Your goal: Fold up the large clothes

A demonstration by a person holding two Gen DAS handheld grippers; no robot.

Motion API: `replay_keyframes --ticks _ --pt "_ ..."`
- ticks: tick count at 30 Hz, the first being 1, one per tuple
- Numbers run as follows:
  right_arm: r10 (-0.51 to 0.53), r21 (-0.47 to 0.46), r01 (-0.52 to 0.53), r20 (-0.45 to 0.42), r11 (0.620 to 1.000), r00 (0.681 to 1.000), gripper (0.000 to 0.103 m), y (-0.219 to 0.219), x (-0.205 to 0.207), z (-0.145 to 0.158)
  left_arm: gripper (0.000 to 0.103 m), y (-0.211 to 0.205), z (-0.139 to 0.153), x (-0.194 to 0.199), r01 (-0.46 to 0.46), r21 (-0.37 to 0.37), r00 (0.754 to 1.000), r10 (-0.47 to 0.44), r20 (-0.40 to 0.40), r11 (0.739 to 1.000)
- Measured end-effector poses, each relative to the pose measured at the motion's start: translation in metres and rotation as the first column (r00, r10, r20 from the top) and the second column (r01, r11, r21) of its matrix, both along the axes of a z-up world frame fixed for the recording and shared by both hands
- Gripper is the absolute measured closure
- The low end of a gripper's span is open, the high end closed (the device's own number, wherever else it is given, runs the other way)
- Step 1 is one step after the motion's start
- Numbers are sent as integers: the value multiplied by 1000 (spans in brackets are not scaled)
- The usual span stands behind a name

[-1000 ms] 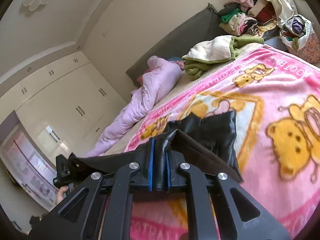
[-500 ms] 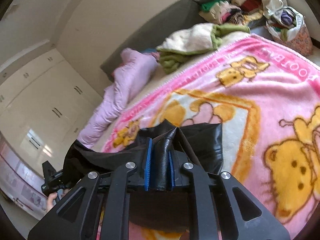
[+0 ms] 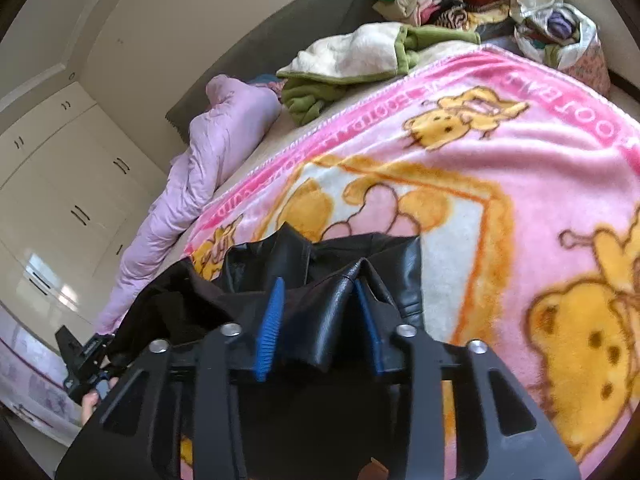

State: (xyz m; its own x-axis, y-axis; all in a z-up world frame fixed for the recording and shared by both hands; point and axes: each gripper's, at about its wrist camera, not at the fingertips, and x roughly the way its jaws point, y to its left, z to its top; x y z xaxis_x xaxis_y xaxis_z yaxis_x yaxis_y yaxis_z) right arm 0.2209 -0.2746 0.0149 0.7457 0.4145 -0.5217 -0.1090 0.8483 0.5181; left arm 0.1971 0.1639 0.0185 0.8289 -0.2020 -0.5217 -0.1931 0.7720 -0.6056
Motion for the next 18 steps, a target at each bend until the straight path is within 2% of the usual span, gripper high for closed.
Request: replay_keyframes --ticks 1,3,5,10,13,14,18 --pt "-17 -26 17 16 1000 1000 50 -1 -3 3 57 1 3 -3 -5 8 1000 5 22 1000" --pt "-24 -56 26 46 998 999 48 -2 -8 7 57 3 7 -7 -21 19 999 20 48 1000" --pt "-27 -88 33 64 996 998 41 -2 -11 9 54 8 8 -9 -28 19 998 27 61 999" --pt "-7 -262 33 100 964 995 34 13 -10 9 51 11 -2 0 -36 75 999 35 8 997" --pt "22 -412 25 107 911 994 31 32 0 0 42 5 -11 12 -12 159 999 18 -41 987" --pt "33 -443 15 101 897 994 31 37 5 -4 42 1 -14 18 9 201 998 4 -65 980" --pt "67 -492 -39 38 870 997 31 50 31 -25 42 -17 -24 38 80 319 991 -42 -124 945"
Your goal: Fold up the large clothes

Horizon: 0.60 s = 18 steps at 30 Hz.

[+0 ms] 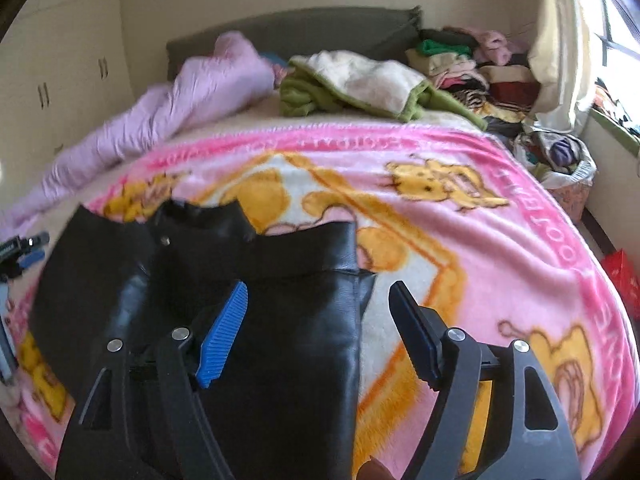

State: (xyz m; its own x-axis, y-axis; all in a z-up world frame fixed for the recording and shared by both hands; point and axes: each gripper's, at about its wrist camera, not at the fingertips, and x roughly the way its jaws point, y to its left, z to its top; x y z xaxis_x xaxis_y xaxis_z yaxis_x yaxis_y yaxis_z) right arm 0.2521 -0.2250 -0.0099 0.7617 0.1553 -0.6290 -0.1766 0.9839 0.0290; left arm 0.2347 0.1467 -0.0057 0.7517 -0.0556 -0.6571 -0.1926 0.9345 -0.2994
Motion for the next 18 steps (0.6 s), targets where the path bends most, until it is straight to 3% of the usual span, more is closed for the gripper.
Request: replay_keyframes --ticks 3,6,8,9,10,13,18 --pt "-2 -20 2 -26 1000 1000 31 3 15 -11 42 -7 -8 11 31 32 999 -30 -29 999" --pt "8 19 -7 -33 1000 999 36 1 27 -17 43 -13 -14 22 56 79 997 -52 -54 995" --pt "-3 70 5 -32 998 999 67 -5 31 -20 59 -12 -16 26 65 94 997 -60 -53 993" --pt "-15 75 17 -27 997 1000 76 -6 30 -18 66 -12 -16 27 65 106 997 -60 -53 992" --pt "-14 105 16 -21 994 1000 87 -10 29 -16 80 -11 -15 27 66 111 997 -61 -48 992" --pt "-16 169 10 32 986 999 91 -18 17 -4 91 -10 -6 21 73 84 997 -73 0 994" --pt "-15 280 -20 121 960 993 93 -30 0 30 95 -18 31 6 54 113 989 -68 131 992"
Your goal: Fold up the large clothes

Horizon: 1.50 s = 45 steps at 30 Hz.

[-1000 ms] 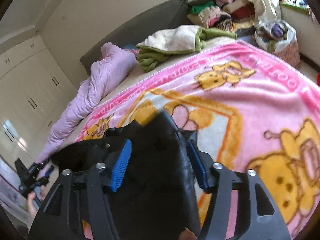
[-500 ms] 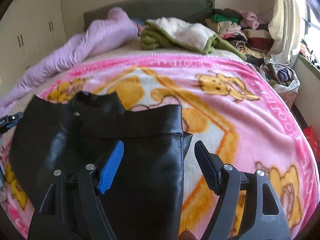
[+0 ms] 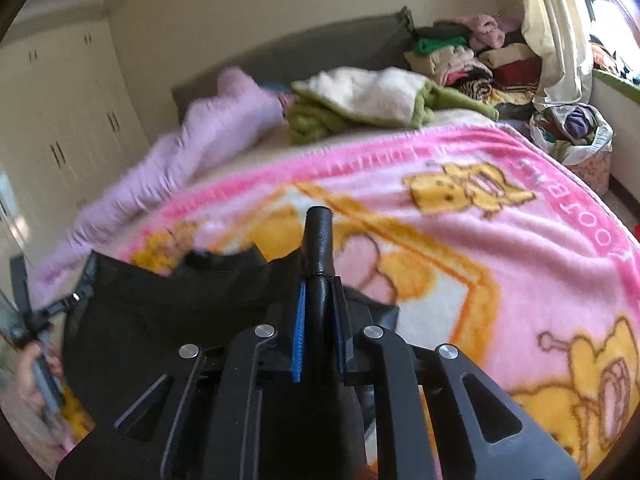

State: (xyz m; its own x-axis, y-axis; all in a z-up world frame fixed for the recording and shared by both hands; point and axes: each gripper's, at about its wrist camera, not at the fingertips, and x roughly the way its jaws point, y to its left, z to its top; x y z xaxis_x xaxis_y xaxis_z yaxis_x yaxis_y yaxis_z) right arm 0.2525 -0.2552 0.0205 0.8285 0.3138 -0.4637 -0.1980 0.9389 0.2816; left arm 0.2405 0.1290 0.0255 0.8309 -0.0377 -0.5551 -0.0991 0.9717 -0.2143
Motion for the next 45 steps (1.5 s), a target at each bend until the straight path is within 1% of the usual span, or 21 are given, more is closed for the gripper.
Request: replay_keyframes --ticks 1,3,5,7,14,21,26,30,33,37,40,43,44,45 --pt "-7 17 7 21 1000 1000 93 -2 -2 9 96 -1 7 -1 -3 1 1000 3 19 1000" --pt "-16 33 15 40 999 999 93 -5 -2 17 96 -4 16 1 -11 5 999 11 46 1000" --pt "-27 39 25 47 999 999 93 -6 2 23 96 -6 19 8 -19 -15 999 20 46 1000" --pt "-36 38 35 39 999 999 93 -7 10 21 96 -7 17 15 -24 -28 999 25 38 999" --pt "-66 28 66 -13 997 998 93 -7 34 -7 97 -7 -4 35 -30 -10 999 29 -15 1000" --pt "-91 -13 90 -72 996 993 93 -6 49 -34 97 -6 -29 47 -19 10 997 20 -72 1000" --pt "-104 -22 102 -111 994 988 93 -7 54 -45 95 -2 -39 51 -15 -11 994 14 -105 1000" --pt "-108 -23 105 -171 994 979 91 -8 63 -59 95 -2 -42 53 -14 -16 993 12 -119 1000" --pt "-113 -13 112 -184 994 976 90 -10 65 -64 93 0 -43 54 -13 -27 992 9 -127 1000" --pt "-122 -28 119 -200 993 972 88 -9 66 -67 91 2 -46 55 -14 -37 991 9 -133 999" --pt "-128 -30 125 -231 992 964 86 -11 70 -70 89 2 -45 55 -15 -37 991 10 -130 999" --pt "-133 -36 128 -248 991 960 82 -12 71 -71 85 3 -45 55 -17 -35 992 12 -126 999" --pt "-133 -38 127 -251 991 959 81 -11 71 -71 79 3 -44 55 -13 -38 992 9 -125 999" --pt "-133 -40 127 -256 991 957 80 -11 71 -71 76 3 -43 54 -11 -37 992 6 -123 999"
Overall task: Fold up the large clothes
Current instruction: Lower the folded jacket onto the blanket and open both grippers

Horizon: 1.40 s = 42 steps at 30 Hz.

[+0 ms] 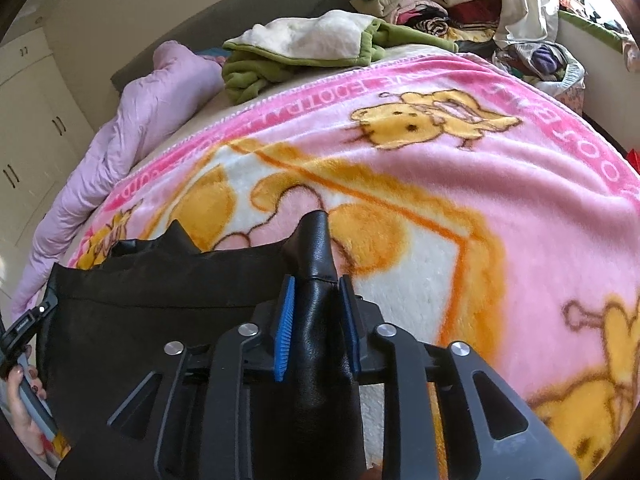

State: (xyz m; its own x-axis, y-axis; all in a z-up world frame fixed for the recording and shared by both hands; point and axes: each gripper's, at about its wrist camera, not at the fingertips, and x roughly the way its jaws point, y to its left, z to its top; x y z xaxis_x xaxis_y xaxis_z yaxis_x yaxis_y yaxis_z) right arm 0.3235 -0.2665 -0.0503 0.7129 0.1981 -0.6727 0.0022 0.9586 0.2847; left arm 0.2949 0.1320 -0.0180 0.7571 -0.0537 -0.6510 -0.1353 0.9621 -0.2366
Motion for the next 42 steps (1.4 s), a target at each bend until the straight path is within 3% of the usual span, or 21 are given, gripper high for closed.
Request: replay_keyframes --ticks 3,4,5,7,8,10,13,19,24,31,33,34,35,37,42 --pt "1 4 -1 -14 1000 1000 71 -1 -3 1 66 0 6 -6 -2 24 1000 1 23 1000" --pt "-11 -2 10 -17 1000 1000 60 -2 -5 2 58 0 8 -8 -9 34 1000 8 30 999" --pt "-20 -6 20 -19 1000 1000 46 -3 -8 3 57 2 12 -11 -16 38 999 14 42 999" --pt "-21 11 21 -12 1000 1000 43 -8 -17 5 53 8 19 -18 -29 45 997 26 66 999" --pt "-22 16 22 -9 1000 1000 40 -10 -22 7 41 12 21 -22 -40 52 997 36 72 998" --pt "-22 22 22 0 1000 1000 33 -13 -32 10 34 18 25 -30 -57 58 995 53 83 997" --pt "-10 39 9 24 999 1000 31 -17 -54 15 29 34 27 -44 -79 32 995 76 69 996" --pt "48 79 -51 36 996 998 28 -16 -97 18 15 56 22 -79 -58 -183 997 65 34 982" --pt "117 84 -119 30 989 993 28 -5 -128 10 15 50 4 -103 -16 -227 1000 14 -8 974" --pt "111 157 -110 1 981 994 28 -11 -150 -8 15 49 -34 -116 7 -290 990 -47 -133 957" --pt "114 195 -110 -9 975 993 35 -15 -154 -15 27 47 -42 -118 20 -308 986 -70 -154 951" --pt "124 211 -119 -12 970 992 52 -16 -155 -18 42 44 -41 -119 38 -313 985 -87 -147 949" --pt "118 211 -113 -8 971 993 65 -17 -158 -19 44 40 -39 -121 47 -299 985 -93 -142 953" --pt "127 226 -128 16 966 992 78 -22 -164 -19 55 33 -36 -122 58 -265 985 -99 -143 963" --pt "135 198 -139 34 970 990 82 -28 -175 -11 60 16 -30 -132 98 -202 982 -127 -138 974"
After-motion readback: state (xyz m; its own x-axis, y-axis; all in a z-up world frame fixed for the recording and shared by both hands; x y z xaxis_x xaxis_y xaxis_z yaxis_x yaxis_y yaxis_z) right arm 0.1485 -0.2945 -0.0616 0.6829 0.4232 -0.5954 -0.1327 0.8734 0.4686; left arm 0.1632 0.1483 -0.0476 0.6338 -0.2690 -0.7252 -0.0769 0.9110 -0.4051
